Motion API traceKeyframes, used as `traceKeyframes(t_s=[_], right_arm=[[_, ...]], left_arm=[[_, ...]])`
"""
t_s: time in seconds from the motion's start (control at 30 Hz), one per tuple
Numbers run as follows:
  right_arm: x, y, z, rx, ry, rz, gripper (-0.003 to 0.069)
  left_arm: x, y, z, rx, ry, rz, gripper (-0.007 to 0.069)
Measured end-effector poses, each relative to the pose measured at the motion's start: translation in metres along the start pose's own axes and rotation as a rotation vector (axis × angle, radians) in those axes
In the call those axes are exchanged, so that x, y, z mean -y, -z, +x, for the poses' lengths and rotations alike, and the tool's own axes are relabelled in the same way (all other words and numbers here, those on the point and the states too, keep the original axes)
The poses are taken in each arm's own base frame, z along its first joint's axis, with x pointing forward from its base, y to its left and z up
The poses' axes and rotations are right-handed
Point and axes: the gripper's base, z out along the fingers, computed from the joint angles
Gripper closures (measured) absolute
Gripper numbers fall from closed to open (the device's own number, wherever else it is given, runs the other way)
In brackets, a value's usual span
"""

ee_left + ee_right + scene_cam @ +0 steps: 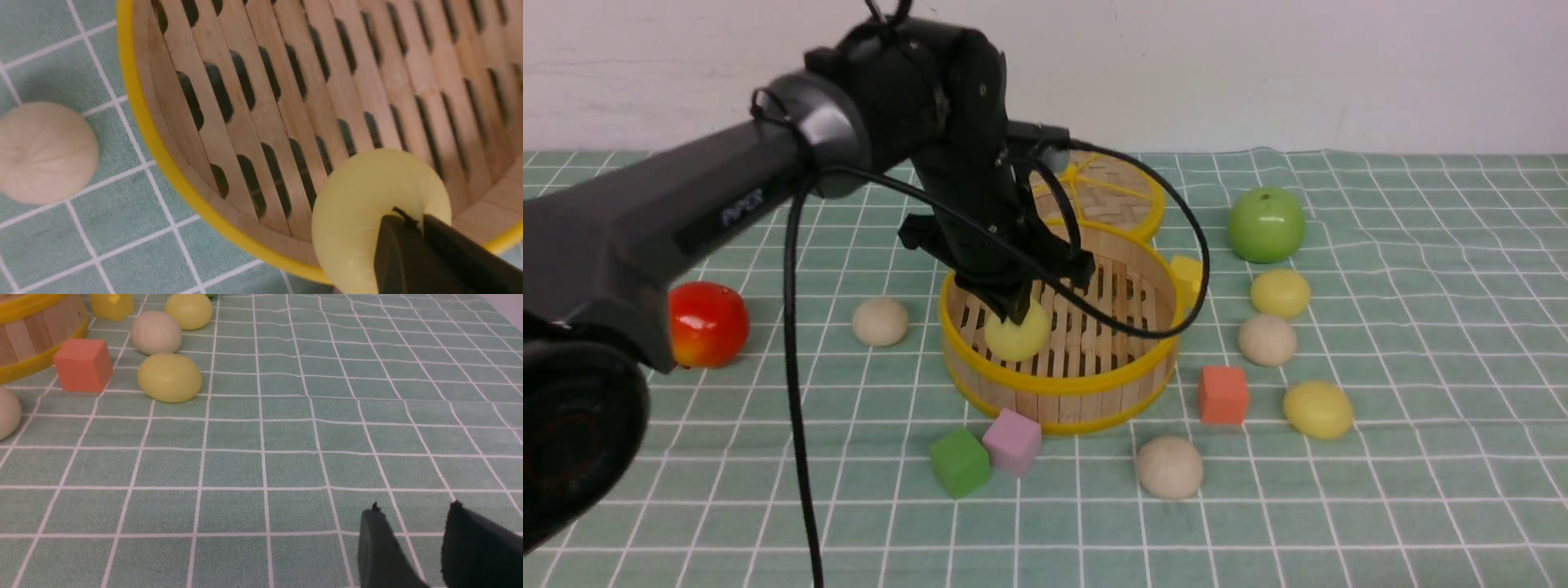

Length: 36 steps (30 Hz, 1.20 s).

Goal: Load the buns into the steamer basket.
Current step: Use the left arm to put the steamed stuffed bun into the steamer, then use the left arm to grab a steamed stuffed bun

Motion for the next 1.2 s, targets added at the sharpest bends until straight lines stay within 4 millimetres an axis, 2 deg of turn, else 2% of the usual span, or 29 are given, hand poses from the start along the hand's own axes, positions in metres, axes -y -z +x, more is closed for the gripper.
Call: traceKeyframes(t_s=[0.13, 0.37, 0.67, 0.73, 0.9, 1.0, 1.07, 1.13, 1.2], right_arm=[[0.000, 0.000, 0.000, 0.000, 0.000, 0.000, 0.0419], [0.000, 0.000, 0.000, 0.000, 0.000, 0.000, 0.0419], [0.000, 0.000, 0.000, 0.000, 0.000, 0.000, 0.0419], [0.000, 0.000, 0.000, 0.000, 0.000, 0.000, 0.0419], [0.000, 0.000, 0.000, 0.000, 0.000, 0.000, 0.0419], [0.000, 0.000, 0.000, 0.000, 0.000, 0.000, 0.0419], [0.000, 0.000, 0.000, 0.000, 0.000, 0.000, 0.0419], [0.000, 0.000, 0.000, 0.000, 0.000, 0.000, 0.0419], [0.000, 0.000, 0.000, 0.000, 0.000, 0.000, 0.0419]], left_arm=[[0.000, -0.009, 0.001, -0.015, 0.042, -0.002, 0.0627], [0.000, -0.010, 0.000, -0.012, 0.075, -0.003, 0.0583], [0.000, -0.010, 0.000, -0.011, 0.110, -0.002, 0.0404], [0.000, -0.010, 0.001, -0.013, 0.113, -0.001, 0.0325], [0.000, -0.006, 0.001, -0.020, 0.114, -0.001, 0.0258], [-0.002, 0.013, 0.001, 0.003, 0.105, -0.015, 0.0247], [-0.007, 0.035, 0.000, 0.037, 0.102, -0.036, 0.0246], [-0.016, 0.052, 0.000, 0.061, 0.102, -0.067, 0.0249], [-0.033, 0.071, -0.001, 0.103, 0.120, -0.105, 0.0252]])
